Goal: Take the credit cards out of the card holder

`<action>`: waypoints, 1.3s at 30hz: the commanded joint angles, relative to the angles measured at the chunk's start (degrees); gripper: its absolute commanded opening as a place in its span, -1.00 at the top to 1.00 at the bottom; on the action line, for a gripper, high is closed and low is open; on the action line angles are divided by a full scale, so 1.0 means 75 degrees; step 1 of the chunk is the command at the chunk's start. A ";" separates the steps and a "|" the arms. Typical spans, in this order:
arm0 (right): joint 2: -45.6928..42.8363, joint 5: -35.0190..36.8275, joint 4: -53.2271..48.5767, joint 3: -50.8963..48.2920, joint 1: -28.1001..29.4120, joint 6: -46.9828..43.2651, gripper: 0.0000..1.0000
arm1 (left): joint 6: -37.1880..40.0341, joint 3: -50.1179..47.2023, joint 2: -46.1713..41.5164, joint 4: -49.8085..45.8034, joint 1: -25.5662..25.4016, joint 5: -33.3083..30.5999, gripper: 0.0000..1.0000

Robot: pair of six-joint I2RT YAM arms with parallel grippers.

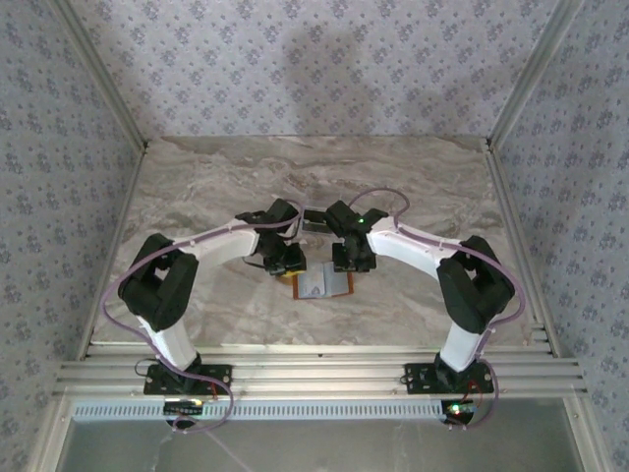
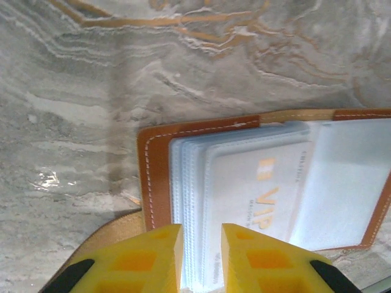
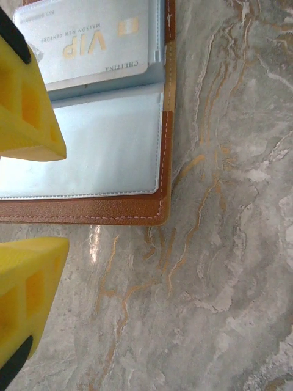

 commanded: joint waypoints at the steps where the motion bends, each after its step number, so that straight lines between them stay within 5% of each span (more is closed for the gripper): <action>1: -0.0277 -0.0080 -0.0265 0.0122 -0.0031 -0.0110 0.21 | 0.0022 0.0254 -0.0138 -0.0514 -0.0125 -0.0289 0.47; 20: 0.0029 -0.3349 0.2550 -0.1008 -0.0498 -0.0042 0.41 | 0.0076 0.0165 0.0737 -0.0212 -0.0329 -0.0300 0.54; 39: 0.0555 -0.3954 0.3479 -0.1412 -0.0529 0.0239 0.52 | 0.0075 0.0027 0.0757 -0.0128 -0.0327 -0.0290 0.58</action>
